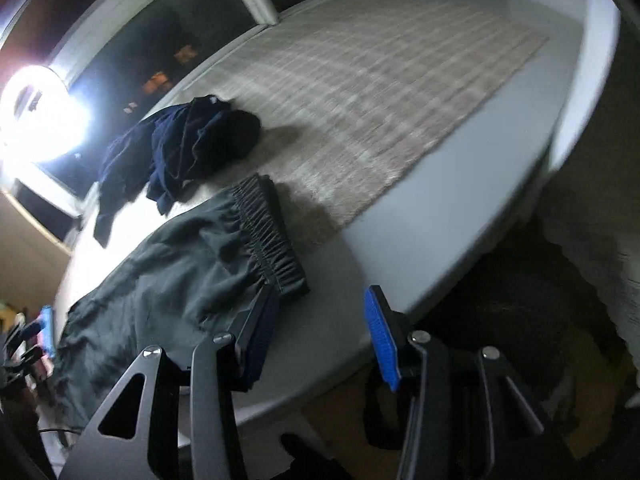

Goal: Fold clothes

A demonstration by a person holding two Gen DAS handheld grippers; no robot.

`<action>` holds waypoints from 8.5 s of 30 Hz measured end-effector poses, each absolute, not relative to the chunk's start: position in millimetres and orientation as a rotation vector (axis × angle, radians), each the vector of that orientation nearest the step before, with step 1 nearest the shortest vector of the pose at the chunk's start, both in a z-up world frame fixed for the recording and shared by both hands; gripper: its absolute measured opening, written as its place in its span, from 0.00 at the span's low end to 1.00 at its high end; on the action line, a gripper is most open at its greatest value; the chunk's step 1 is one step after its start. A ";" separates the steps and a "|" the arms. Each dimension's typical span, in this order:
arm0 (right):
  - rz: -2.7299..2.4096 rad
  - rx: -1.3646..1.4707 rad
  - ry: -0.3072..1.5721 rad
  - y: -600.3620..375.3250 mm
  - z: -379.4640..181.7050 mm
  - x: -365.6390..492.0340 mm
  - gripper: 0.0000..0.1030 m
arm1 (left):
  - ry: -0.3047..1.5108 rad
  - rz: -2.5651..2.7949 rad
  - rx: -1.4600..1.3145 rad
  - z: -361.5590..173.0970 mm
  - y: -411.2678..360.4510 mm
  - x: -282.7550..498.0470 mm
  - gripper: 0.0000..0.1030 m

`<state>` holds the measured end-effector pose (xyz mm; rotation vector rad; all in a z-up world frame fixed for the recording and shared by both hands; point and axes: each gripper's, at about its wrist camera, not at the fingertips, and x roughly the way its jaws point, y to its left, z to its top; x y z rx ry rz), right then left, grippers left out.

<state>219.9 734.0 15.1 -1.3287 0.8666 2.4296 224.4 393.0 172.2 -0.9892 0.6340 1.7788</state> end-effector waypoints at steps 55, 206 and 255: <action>3.158 -1.583 0.867 739.6 -22.6 116.5 0.56 | 0.906 1.076 -0.830 115.2 664.8 193.2 0.15; 3.466 -2.016 -0.252 310.4 -3.6 155.8 0.22 | 0.319 1.948 -1.729 72.8 260.7 136.0 0.62; 3.177 -1.866 -0.181 283.1 -3.9 -59.2 0.17 | 0.021 2.059 -1.528 83.1 182.4 345.1 0.72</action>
